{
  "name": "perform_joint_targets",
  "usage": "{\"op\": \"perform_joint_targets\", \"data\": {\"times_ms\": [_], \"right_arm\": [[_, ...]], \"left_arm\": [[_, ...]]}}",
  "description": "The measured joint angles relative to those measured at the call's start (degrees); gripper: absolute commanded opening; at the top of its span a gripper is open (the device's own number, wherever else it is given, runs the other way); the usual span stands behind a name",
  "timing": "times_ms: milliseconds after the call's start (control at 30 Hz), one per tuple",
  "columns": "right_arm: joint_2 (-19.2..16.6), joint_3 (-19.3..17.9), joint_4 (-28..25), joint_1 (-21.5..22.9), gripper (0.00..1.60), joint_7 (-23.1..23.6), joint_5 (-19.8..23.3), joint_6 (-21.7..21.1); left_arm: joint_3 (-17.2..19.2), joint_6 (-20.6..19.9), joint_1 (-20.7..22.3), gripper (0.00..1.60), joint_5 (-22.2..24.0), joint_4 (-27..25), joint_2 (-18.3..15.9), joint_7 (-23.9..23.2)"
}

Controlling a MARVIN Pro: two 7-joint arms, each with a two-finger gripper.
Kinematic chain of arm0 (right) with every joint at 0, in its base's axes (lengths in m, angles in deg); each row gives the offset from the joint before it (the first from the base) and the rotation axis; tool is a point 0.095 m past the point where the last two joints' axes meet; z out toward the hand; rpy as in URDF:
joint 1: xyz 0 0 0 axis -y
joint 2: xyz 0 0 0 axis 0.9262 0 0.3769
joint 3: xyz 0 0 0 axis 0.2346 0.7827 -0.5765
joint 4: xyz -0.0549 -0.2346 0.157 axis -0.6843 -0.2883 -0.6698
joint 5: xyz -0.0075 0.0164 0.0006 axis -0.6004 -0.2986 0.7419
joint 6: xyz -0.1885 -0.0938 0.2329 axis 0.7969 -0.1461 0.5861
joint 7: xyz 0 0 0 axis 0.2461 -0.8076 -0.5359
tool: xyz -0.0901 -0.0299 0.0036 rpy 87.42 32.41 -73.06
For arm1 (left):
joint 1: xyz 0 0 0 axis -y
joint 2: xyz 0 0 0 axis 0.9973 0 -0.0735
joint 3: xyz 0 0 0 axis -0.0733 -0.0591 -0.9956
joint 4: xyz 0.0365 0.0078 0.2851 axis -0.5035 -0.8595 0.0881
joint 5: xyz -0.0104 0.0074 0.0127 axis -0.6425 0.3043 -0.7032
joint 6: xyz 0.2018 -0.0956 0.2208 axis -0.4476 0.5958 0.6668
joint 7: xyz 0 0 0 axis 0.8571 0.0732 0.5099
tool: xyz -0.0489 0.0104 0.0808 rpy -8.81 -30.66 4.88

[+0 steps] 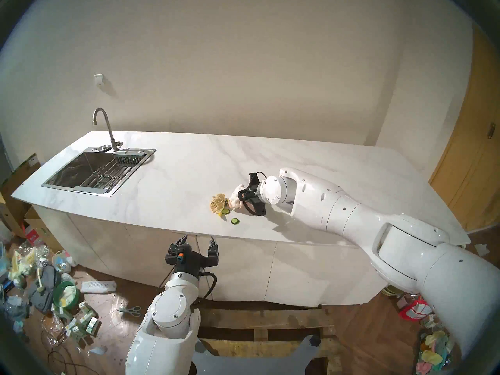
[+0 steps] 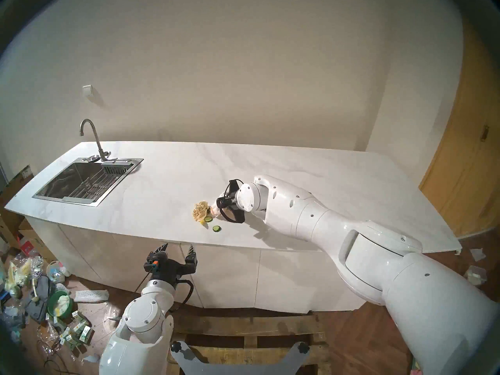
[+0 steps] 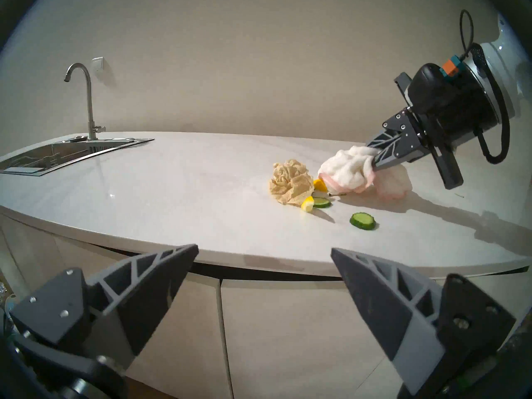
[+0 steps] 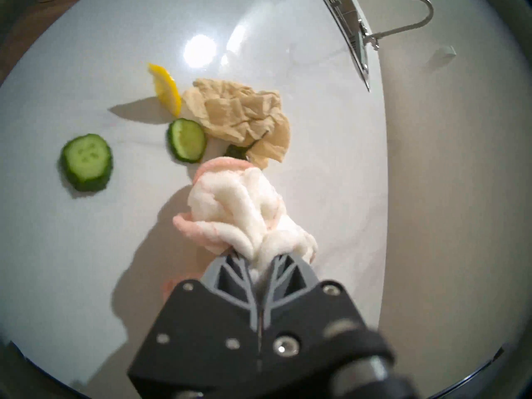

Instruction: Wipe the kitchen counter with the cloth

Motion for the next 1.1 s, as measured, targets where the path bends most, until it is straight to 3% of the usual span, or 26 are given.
{"op": "perform_joint_targets", "data": {"times_ms": [233,567,833,1100], "right_arm": [[-1.8,-1.3,-2.3,0.6,0.0,1.2,0.3,-0.1],[-1.9,-6.4,-1.4,-0.4,0.0,-7.3,0.4,0.1],[0.7,-8.0,5.3,-1.6,0.0,-13.7,-1.9,0.9],[2.9,-4.8,13.3,-1.5,0.0,-10.4,-2.8,3.5]], "left_arm": [[0.0,0.0,0.0,1.6,0.0,0.0,0.0,0.0],[0.0,0.0,0.0,1.6,0.0,0.0,0.0,0.0],[0.0,0.0,0.0,1.6,0.0,0.0,0.0,0.0],[0.0,0.0,0.0,1.6,0.0,0.0,0.0,0.0]]}}
